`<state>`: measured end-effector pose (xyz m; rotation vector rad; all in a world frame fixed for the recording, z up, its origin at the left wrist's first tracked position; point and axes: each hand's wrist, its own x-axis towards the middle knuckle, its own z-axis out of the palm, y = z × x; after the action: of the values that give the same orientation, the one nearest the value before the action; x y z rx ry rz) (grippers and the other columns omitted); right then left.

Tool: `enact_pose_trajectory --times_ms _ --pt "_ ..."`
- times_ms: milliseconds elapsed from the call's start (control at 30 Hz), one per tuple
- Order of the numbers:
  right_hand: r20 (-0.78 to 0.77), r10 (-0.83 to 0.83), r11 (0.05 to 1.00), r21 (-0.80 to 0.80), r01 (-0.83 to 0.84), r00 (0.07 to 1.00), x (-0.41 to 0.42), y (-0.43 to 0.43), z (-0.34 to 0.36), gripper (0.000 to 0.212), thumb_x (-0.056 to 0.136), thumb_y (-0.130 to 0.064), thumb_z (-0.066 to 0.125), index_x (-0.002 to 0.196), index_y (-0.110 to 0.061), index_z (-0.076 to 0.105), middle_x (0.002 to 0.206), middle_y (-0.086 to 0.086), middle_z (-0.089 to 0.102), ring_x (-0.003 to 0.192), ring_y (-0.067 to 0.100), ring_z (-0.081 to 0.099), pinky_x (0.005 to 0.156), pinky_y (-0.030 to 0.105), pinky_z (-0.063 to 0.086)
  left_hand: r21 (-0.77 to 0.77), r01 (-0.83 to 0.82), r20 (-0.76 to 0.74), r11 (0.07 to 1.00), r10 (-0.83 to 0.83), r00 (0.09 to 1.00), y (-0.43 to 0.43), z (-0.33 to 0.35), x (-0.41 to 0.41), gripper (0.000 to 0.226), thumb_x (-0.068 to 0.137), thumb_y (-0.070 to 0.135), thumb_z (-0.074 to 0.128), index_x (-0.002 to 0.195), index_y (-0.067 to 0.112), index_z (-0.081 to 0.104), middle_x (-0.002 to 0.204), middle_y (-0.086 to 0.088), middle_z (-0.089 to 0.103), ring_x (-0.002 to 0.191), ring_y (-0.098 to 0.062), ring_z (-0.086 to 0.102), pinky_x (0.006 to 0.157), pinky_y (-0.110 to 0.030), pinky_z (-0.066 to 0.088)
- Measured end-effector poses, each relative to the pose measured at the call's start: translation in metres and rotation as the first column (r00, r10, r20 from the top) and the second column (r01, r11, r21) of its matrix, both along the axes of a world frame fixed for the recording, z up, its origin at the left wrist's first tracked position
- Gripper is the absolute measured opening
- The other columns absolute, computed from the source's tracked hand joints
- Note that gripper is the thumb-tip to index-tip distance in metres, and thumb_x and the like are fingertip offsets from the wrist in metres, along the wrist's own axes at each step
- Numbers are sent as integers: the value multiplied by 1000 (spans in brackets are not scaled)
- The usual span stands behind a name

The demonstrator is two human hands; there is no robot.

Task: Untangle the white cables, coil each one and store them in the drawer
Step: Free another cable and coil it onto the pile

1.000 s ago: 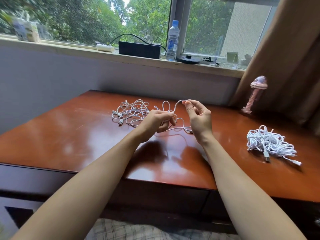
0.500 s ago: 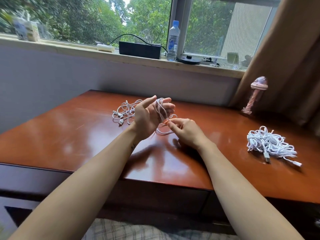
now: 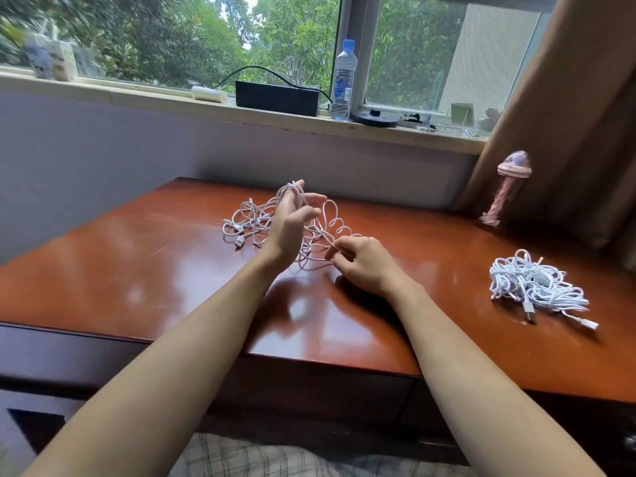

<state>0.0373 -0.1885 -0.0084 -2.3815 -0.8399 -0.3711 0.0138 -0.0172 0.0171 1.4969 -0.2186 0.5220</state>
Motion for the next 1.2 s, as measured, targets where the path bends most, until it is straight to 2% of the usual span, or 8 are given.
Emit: enact_pose_trajectory --times_ms 200,333,467,600,767,967,1067,1200 --pt "112 -7 982 188 -14 994 2 -5 4 16 93 -13 65 103 -17 77 66 -28 62 61 0 56 65 16 41 525 -73 51 848 54 997 1 -19 7 47 75 12 50 122 8 53 102 9 61 90 -6 54 87 -23 41" --pt "145 11 976 214 -42 989 5 -3 1 19 95 -13 66 110 -14 77 100 0 76 85 15 69 81 35 55 650 -112 79 752 79 994 5 -22 7 21 80 9 54 101 14 53 91 5 60 87 -22 57 79 -34 45" --pt "143 10 946 320 -55 990 5 -1 4 15 94 -10 69 106 -9 77 100 1 74 78 4 66 74 24 56 703 -142 100 697 101 990 4 -23 5 10 78 17 47 88 15 46 78 -1 61 74 -29 56 68 -40 44" --pt "103 8 922 384 -47 995 4 -1 7 9 92 -13 72 99 -11 78 97 -1 76 88 8 70 83 21 54 691 -216 157 690 148 976 3 -23 7 19 92 14 56 82 16 40 68 5 50 66 -29 46 65 -43 39" --pt "-13 -18 889 458 22 1000 3 -2 9 4 89 -17 75 89 -21 75 68 -6 68 62 7 57 63 25 47 635 -352 333 688 167 928 3 -20 7 22 91 8 62 83 13 42 74 1 51 71 -32 49 65 -43 39" --pt "-147 96 836 548 1 984 5 -1 8 6 96 -16 68 96 -20 72 76 -7 70 66 8 57 67 36 53 472 -515 513 715 252 820 1 -13 6 11 92 13 59 102 8 56 82 9 53 77 -28 55 77 -42 48" --pt "-216 191 741 671 4 958 3 -1 13 12 101 -10 61 107 -3 68 80 3 68 67 7 60 67 23 51 427 -549 532 718 292 795 1 -10 3 8 94 13 59 101 9 59 83 6 56 76 -27 54 75 -40 48" --pt "-325 379 647 762 3 866 -5 3 19 22 99 -20 62 99 2 66 70 12 66 69 19 69 78 28 56 362 -503 439 785 333 835 2 -10 3 11 99 10 58 88 7 59 72 0 59 65 -21 53 64 -44 46"
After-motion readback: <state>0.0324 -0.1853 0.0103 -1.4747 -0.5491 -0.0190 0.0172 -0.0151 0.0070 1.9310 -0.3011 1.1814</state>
